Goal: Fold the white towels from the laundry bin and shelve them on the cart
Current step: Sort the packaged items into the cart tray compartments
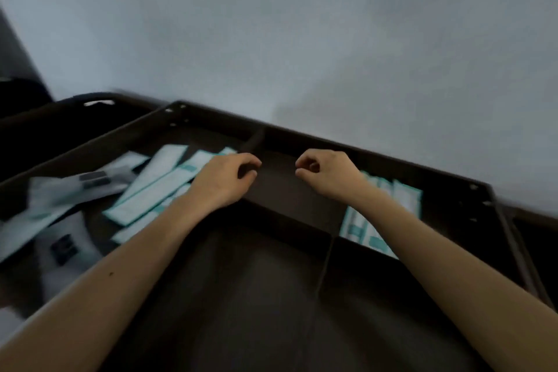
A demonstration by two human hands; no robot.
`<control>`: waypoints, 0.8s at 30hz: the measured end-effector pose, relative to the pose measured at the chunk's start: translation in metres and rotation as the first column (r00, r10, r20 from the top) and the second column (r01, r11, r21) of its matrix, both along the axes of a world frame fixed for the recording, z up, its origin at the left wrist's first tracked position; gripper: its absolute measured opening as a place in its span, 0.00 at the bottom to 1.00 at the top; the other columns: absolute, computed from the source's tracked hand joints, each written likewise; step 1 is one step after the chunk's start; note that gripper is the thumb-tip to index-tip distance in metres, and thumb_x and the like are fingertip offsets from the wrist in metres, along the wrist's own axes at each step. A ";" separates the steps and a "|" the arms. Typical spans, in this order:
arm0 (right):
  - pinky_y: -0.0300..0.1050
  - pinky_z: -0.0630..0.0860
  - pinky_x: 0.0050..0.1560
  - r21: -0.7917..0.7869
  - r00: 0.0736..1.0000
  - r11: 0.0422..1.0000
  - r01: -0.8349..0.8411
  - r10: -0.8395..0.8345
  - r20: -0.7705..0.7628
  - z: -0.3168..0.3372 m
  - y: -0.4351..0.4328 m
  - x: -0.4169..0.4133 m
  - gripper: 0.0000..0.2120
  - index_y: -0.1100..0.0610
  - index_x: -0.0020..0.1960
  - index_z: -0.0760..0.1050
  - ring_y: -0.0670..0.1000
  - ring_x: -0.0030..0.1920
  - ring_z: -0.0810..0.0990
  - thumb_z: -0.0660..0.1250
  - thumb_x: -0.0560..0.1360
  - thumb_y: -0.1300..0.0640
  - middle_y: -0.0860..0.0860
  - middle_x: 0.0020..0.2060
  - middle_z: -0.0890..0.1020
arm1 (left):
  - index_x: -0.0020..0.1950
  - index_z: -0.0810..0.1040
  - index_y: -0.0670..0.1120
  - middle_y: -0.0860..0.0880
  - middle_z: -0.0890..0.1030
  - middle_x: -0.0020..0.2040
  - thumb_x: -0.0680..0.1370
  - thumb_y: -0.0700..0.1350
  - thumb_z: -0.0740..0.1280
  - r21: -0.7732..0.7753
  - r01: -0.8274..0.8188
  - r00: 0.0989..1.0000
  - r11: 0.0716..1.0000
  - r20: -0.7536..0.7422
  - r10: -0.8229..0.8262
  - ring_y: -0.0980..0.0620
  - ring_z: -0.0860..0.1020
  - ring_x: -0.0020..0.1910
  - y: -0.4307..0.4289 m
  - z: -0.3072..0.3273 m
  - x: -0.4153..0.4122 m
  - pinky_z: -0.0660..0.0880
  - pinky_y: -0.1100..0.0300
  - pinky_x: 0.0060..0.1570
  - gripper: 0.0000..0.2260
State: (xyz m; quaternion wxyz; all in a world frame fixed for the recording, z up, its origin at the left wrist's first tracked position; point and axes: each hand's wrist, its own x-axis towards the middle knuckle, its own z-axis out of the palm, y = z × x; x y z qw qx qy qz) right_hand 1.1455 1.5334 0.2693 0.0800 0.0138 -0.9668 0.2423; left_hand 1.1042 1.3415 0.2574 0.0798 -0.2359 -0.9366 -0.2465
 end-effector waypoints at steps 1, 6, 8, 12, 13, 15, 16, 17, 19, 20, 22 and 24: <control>0.40 0.70 0.56 0.036 0.996 0.996 -0.082 0.081 0.026 -0.002 -0.018 -0.008 0.11 0.56 0.57 0.78 0.51 0.56 0.77 0.65 0.76 0.54 0.52 0.54 0.81 | 0.59 0.80 0.47 0.47 0.81 0.57 0.77 0.44 0.66 0.008 -0.057 0.998 0.998 -0.014 0.057 0.47 0.77 0.58 -0.023 -0.003 0.003 0.66 0.63 0.56 0.12; 0.36 0.69 0.56 -0.019 0.958 0.959 -0.284 0.284 0.028 -0.007 -0.109 -0.033 0.12 0.57 0.58 0.78 0.50 0.56 0.78 0.66 0.76 0.55 0.52 0.55 0.81 | 0.57 0.81 0.41 0.44 0.82 0.55 0.71 0.50 0.60 -0.036 -0.190 0.982 0.981 -0.017 0.190 0.45 0.79 0.56 -0.125 -0.010 0.012 0.67 0.62 0.57 0.21; 0.37 0.68 0.56 0.001 0.945 0.946 -0.325 0.324 0.037 -0.012 -0.140 -0.042 0.12 0.57 0.57 0.78 0.50 0.55 0.78 0.66 0.75 0.55 0.52 0.55 0.81 | 0.60 0.79 0.43 0.45 0.81 0.58 0.75 0.49 0.62 -0.060 -0.246 0.969 0.967 0.006 0.247 0.45 0.78 0.58 -0.156 -0.009 0.009 0.67 0.60 0.58 0.18; 0.45 0.69 0.56 0.133 0.960 0.963 -0.236 0.252 -0.121 -0.018 -0.198 -0.063 0.10 0.59 0.52 0.80 0.56 0.55 0.76 0.64 0.75 0.56 0.55 0.52 0.82 | 0.65 0.74 0.47 0.47 0.77 0.64 0.78 0.45 0.64 -0.126 -0.285 0.949 0.950 0.099 0.298 0.46 0.74 0.62 -0.207 -0.017 -0.008 0.65 0.60 0.58 0.16; 0.45 0.70 0.55 0.130 0.967 0.968 -0.213 0.228 -0.111 -0.019 -0.212 -0.068 0.11 0.59 0.52 0.80 0.57 0.55 0.76 0.63 0.75 0.56 0.55 0.51 0.82 | 0.66 0.74 0.48 0.47 0.77 0.64 0.78 0.46 0.63 -0.150 -0.274 0.949 0.950 0.120 0.293 0.46 0.74 0.62 -0.218 -0.019 -0.013 0.67 0.59 0.58 0.16; 0.43 0.69 0.55 0.153 0.976 0.965 -0.215 0.207 0.065 -0.023 -0.237 -0.081 0.13 0.60 0.54 0.80 0.56 0.57 0.76 0.63 0.76 0.54 0.56 0.54 0.81 | 0.66 0.72 0.50 0.48 0.77 0.63 0.79 0.49 0.62 -0.185 -0.234 0.950 0.954 0.167 0.265 0.46 0.75 0.61 -0.237 -0.022 -0.024 0.69 0.57 0.58 0.16; 0.43 0.69 0.54 0.179 0.964 0.958 -0.222 0.189 0.186 -0.026 -0.244 -0.086 0.15 0.61 0.55 0.79 0.56 0.58 0.76 0.63 0.77 0.52 0.57 0.55 0.80 | 0.66 0.72 0.49 0.48 0.77 0.63 0.79 0.49 0.62 -0.185 -0.204 0.952 0.961 0.192 0.239 0.47 0.75 0.61 -0.241 -0.023 -0.028 0.70 0.57 0.59 0.16; 0.43 0.69 0.54 0.204 0.950 0.955 -0.214 0.155 0.272 -0.030 -0.254 -0.092 0.17 0.63 0.56 0.78 0.56 0.58 0.76 0.62 0.77 0.51 0.58 0.56 0.80 | 0.67 0.71 0.48 0.47 0.77 0.63 0.79 0.49 0.62 -0.189 -0.171 0.953 0.967 0.218 0.211 0.47 0.74 0.61 -0.245 -0.023 -0.034 0.70 0.57 0.59 0.17; 0.44 0.69 0.55 0.217 0.948 0.966 -0.138 0.066 0.311 -0.037 -0.266 -0.102 0.19 0.64 0.59 0.76 0.57 0.59 0.74 0.62 0.77 0.50 0.59 0.58 0.78 | 0.68 0.71 0.46 0.46 0.76 0.64 0.79 0.49 0.63 -0.225 -0.092 0.959 0.970 0.243 0.148 0.47 0.74 0.62 -0.249 -0.022 -0.049 0.70 0.58 0.59 0.18; 0.45 0.69 0.57 0.211 0.955 0.974 -0.083 0.018 0.296 -0.040 -0.269 -0.105 0.20 0.64 0.61 0.74 0.57 0.61 0.73 0.62 0.77 0.50 0.59 0.60 0.76 | 0.68 0.71 0.45 0.46 0.76 0.64 0.79 0.49 0.63 -0.241 -0.055 0.960 0.969 0.253 0.118 0.47 0.74 0.63 -0.247 -0.020 -0.059 0.68 0.60 0.58 0.19; 0.46 0.67 0.60 0.210 0.960 0.978 -0.010 -0.049 0.276 -0.046 -0.275 -0.106 0.23 0.62 0.66 0.69 0.57 0.64 0.70 0.63 0.77 0.48 0.59 0.63 0.73 | 0.70 0.68 0.44 0.46 0.75 0.65 0.78 0.52 0.64 -0.259 0.002 0.952 0.966 0.297 0.078 0.48 0.73 0.64 -0.241 -0.020 -0.078 0.67 0.61 0.58 0.23; 0.47 0.65 0.63 0.211 0.947 0.977 0.002 -0.070 0.313 -0.054 -0.278 -0.106 0.28 0.58 0.70 0.64 0.57 0.66 0.68 0.65 0.75 0.45 0.59 0.66 0.70 | 0.73 0.62 0.44 0.43 0.72 0.68 0.77 0.55 0.65 -0.322 0.057 0.938 0.945 0.342 0.060 0.45 0.71 0.66 -0.235 -0.027 -0.095 0.67 0.58 0.60 0.29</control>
